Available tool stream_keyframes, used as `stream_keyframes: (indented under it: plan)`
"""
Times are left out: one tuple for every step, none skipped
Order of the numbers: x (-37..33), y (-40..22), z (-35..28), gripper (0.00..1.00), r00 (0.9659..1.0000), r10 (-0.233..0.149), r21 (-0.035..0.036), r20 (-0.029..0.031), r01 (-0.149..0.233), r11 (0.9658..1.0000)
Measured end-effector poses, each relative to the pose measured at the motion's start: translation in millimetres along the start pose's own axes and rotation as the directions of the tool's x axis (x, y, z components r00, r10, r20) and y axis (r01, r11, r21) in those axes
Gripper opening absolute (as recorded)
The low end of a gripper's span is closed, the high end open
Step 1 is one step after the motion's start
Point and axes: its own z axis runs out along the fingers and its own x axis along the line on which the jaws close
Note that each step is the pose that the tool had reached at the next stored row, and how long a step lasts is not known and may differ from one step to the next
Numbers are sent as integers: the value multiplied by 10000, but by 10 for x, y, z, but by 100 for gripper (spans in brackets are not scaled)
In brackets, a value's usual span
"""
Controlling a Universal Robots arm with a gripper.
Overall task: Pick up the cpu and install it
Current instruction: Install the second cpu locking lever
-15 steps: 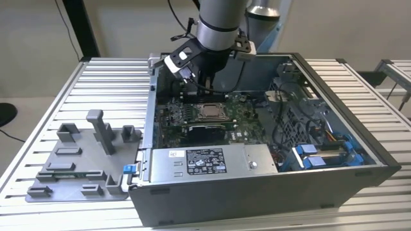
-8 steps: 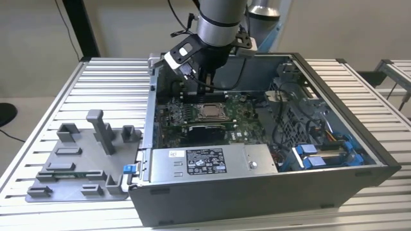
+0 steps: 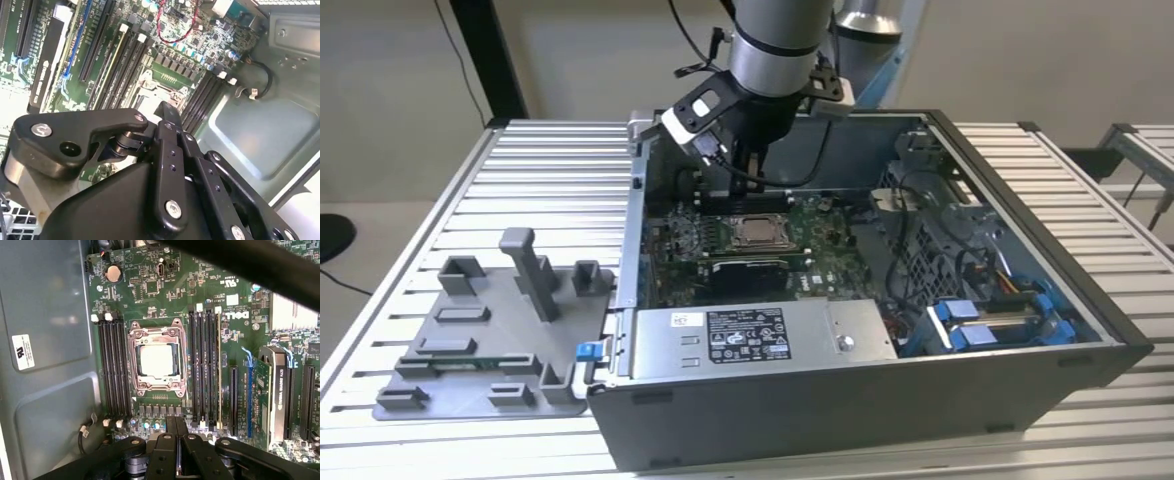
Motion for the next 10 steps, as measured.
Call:
stream_keyframes:
  plan:
    - [0, 0, 0, 0, 10000, -6, 1, 0, 6, 10000]
    - [0, 0, 0, 0, 10000, -12, 2, 1, 12, 10000]
    - [0, 0, 0, 0, 10000, -16, 3, 2, 16, 10000]
    - [0, 0, 0, 0, 10000, -22, 4, 2, 22, 10000]
    - [0, 0, 0, 0, 10000, -27, 5, 2, 27, 10000]
    - [0, 0, 0, 0, 10000, -33, 6, 3, 33, 10000]
    - [0, 0, 0, 0, 10000, -38, 8, 4, 38, 10000]
    - [0, 0, 0, 0, 10000, -48, 10, 5, 48, 10000]
    - [0, 0, 0, 0, 10000, -53, 11, 6, 53, 10000]
    - [0, 0, 0, 0, 10000, -58, 12, 6, 58, 10000]
